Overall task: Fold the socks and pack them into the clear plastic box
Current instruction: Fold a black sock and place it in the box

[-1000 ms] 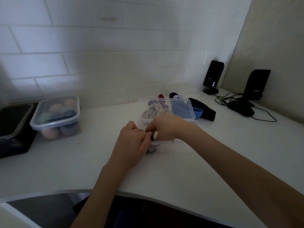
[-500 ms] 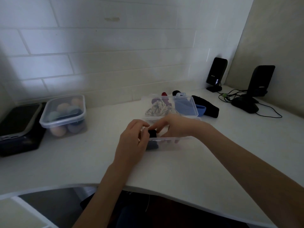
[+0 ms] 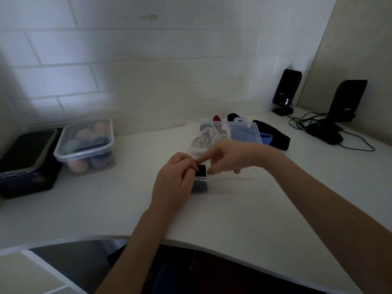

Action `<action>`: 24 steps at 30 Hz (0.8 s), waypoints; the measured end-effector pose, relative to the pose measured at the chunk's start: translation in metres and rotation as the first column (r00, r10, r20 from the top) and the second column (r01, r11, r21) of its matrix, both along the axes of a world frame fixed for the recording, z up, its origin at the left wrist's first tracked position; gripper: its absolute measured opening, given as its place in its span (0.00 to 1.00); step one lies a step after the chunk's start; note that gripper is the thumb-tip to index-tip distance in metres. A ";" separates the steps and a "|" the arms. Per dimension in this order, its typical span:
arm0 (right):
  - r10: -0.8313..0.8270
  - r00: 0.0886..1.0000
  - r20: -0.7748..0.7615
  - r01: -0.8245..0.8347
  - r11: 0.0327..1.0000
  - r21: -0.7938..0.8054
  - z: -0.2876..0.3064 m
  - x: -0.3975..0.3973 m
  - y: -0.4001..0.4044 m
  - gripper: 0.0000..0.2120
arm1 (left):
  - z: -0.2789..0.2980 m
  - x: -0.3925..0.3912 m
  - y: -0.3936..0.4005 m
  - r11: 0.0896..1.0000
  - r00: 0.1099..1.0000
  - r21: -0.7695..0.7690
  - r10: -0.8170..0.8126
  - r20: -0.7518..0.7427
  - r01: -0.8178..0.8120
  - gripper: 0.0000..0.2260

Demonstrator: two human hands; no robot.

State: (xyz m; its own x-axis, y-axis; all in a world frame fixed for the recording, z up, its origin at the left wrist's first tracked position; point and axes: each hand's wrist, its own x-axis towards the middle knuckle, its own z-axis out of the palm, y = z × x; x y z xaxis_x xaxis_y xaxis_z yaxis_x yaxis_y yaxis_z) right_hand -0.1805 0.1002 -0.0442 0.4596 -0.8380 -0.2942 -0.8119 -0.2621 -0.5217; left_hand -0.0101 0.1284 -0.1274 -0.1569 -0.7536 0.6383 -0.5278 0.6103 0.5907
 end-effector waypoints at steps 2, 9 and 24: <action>-0.074 0.994 0.085 0.076 0.997 -0.026 0.001 -0.003 -0.002 0.19 | 0.000 -0.001 0.000 1.000 0.999 -0.006 0.020 0.033 -0.019 0.15; -0.043 0.998 -0.051 0.031 0.977 -0.212 -0.020 0.014 0.002 0.16 | -0.003 -0.002 -0.001 0.999 0.994 -0.023 0.049 0.095 -0.047 0.14; -0.214 0.916 0.338 0.291 0.937 -0.194 0.000 -0.015 0.008 0.12 | 0.006 0.000 0.010 0.983 0.984 -0.049 0.176 0.013 -0.175 0.20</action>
